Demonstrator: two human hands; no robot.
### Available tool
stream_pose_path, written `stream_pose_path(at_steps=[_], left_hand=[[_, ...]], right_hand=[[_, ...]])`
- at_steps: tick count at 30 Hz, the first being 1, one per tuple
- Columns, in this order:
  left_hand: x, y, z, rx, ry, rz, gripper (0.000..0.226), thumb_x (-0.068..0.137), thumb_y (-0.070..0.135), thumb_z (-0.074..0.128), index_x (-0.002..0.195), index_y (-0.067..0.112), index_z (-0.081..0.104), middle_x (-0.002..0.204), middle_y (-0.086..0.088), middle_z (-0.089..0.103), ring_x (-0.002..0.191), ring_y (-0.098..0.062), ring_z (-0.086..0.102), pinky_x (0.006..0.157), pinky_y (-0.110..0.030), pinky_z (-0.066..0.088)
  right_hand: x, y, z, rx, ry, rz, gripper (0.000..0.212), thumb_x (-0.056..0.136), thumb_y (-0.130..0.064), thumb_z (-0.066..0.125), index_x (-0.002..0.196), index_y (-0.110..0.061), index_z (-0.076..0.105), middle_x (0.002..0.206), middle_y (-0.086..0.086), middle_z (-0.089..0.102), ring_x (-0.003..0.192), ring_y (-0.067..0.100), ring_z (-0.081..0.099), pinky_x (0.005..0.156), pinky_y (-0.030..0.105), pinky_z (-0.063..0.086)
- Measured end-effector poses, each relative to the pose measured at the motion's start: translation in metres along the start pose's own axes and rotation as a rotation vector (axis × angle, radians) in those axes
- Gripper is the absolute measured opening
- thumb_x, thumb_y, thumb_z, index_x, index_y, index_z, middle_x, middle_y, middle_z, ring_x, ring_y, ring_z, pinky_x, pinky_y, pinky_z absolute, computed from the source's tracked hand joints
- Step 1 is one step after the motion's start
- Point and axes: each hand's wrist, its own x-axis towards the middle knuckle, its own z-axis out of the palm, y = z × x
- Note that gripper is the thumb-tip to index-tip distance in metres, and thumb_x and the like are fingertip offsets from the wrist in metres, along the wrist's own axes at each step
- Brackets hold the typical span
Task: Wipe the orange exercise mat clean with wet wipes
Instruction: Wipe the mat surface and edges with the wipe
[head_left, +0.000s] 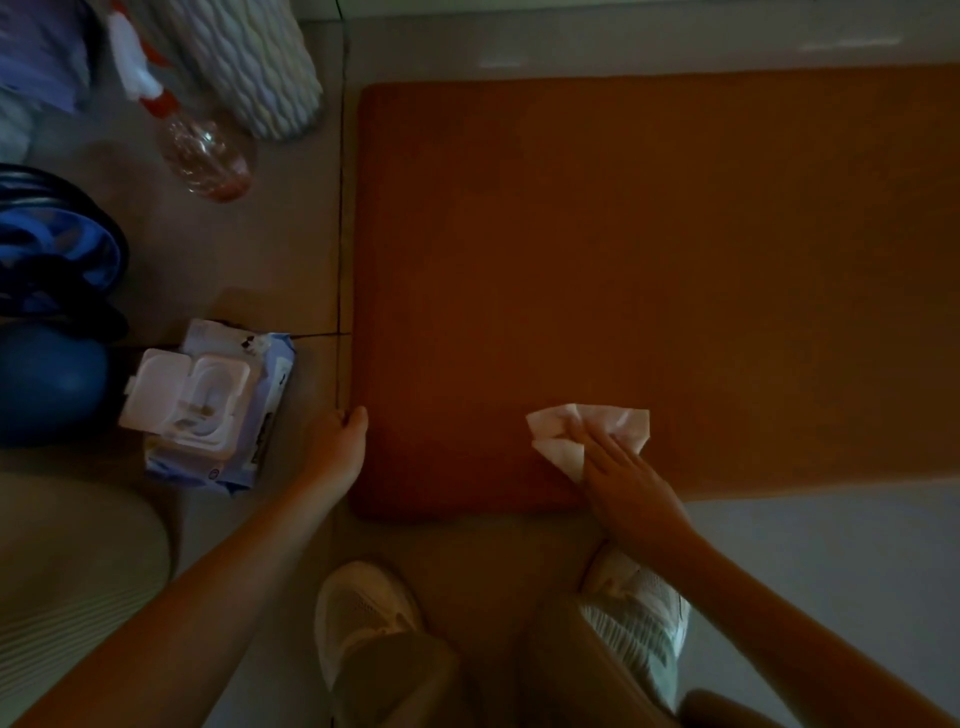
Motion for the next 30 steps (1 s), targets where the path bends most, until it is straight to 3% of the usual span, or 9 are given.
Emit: stream_pose_path(at_steps=[3, 7, 10, 13, 15, 17, 21, 26, 30], left_hand=[[-0.004, 0.003, -0.001, -0.022, -0.032, -0.081, 0.048, 0.103, 0.045, 0.027, 0.121, 0.011, 0.055, 0.115, -0.01, 0.055, 0.107, -0.028, 0.054, 0.086, -0.032, 0.037], [-0.005, 0.013, -0.003, -0.076, -0.039, -0.127, 0.057, 0.104, 0.043, 0.025, 0.147, 0.007, 0.033, 0.151, -0.016, 0.035, 0.138, -0.032, 0.034, 0.111, -0.041, 0.026], [-0.011, 0.019, -0.006, -0.069, -0.018, -0.133, 0.053, 0.105, 0.037, 0.026, 0.147, 0.004, 0.032, 0.151, -0.018, 0.034, 0.138, -0.032, 0.034, 0.111, -0.04, 0.026], [-0.018, 0.022, -0.008, -0.036, 0.005, -0.137, 0.05, 0.106, 0.033, 0.029, 0.144, 0.001, 0.036, 0.147, -0.02, 0.039, 0.134, -0.034, 0.038, 0.107, -0.039, 0.03], [-0.023, 0.022, -0.009, -0.013, 0.025, -0.143, 0.048, 0.105, 0.03, 0.032, 0.142, 0.0, 0.04, 0.143, -0.021, 0.043, 0.13, -0.036, 0.042, 0.104, -0.04, 0.033], [-0.03, 0.026, -0.012, -0.013, 0.043, -0.133, 0.045, 0.105, 0.028, 0.035, 0.138, -0.001, 0.044, 0.139, -0.022, 0.047, 0.126, -0.036, 0.046, 0.101, -0.04, 0.036], [-0.045, 0.038, -0.02, 0.0, 0.043, -0.146, 0.042, 0.104, 0.025, 0.038, 0.137, -0.002, 0.044, 0.127, -0.021, 0.051, 0.116, -0.034, 0.051, 0.096, -0.038, 0.037], [-0.044, 0.044, -0.02, 0.003, 0.002, -0.145, 0.049, 0.104, 0.026, 0.037, 0.146, 0.0, 0.032, 0.146, -0.022, 0.039, 0.131, -0.038, 0.041, 0.107, -0.043, 0.034], [-0.032, 0.045, -0.027, -0.019, -0.102, -0.157, 0.043, 0.106, 0.027, 0.031, 0.137, 0.0, 0.044, 0.138, -0.022, 0.045, 0.122, -0.038, 0.047, 0.106, -0.044, 0.034]], right_hand=[[0.033, -0.021, -0.003, 0.126, -0.069, 0.127, 0.057, 0.095, -0.034, 0.027, 0.145, -0.009, 0.038, 0.151, 0.013, 0.016, 0.137, 0.03, 0.016, 0.108, 0.048, 0.024], [0.06, -0.052, 0.0, 0.339, -0.125, 0.041, 0.056, 0.101, -0.016, 0.038, 0.15, -0.018, 0.01, 0.151, -0.002, -0.006, 0.138, 0.025, -0.014, 0.114, 0.044, -0.004], [0.032, -0.033, -0.002, 0.39, -0.153, -0.071, 0.061, 0.093, -0.007, 0.036, 0.145, -0.02, 0.006, 0.154, -0.001, -0.002, 0.14, 0.025, -0.002, 0.114, 0.051, 0.016], [-0.001, -0.001, -0.011, 0.354, -0.231, 0.043, 0.065, 0.091, -0.016, 0.035, 0.147, -0.025, 0.002, 0.157, -0.003, -0.006, 0.141, 0.018, 0.001, 0.111, 0.047, 0.032], [-0.007, 0.012, -0.019, 0.337, -0.215, 0.124, 0.069, 0.094, -0.025, 0.037, 0.146, -0.022, -0.008, 0.155, -0.004, -0.015, 0.139, 0.015, -0.004, 0.113, 0.044, 0.029], [0.001, 0.013, -0.027, 0.325, -0.221, 0.214, 0.072, 0.099, -0.026, 0.042, 0.142, -0.023, -0.015, 0.15, -0.004, -0.023, 0.136, 0.014, -0.013, 0.117, 0.039, 0.012], [0.026, -0.016, -0.029, 0.391, -0.255, 0.191, 0.065, 0.102, -0.018, 0.036, 0.149, -0.018, -0.008, 0.152, 0.004, -0.02, 0.143, 0.026, -0.015, 0.118, 0.048, -0.003], [0.016, -0.009, -0.033, 0.367, -0.391, 0.121, 0.067, 0.101, -0.024, 0.035, 0.136, -0.022, -0.023, 0.146, -0.007, -0.028, 0.142, 0.013, -0.013, 0.119, 0.044, 0.016], [0.012, 0.01, -0.037, 0.345, -0.369, 0.201, 0.066, 0.091, -0.037, 0.024, 0.145, -0.026, -0.011, 0.157, -0.003, -0.017, 0.147, 0.019, -0.005, 0.117, 0.046, 0.026]])
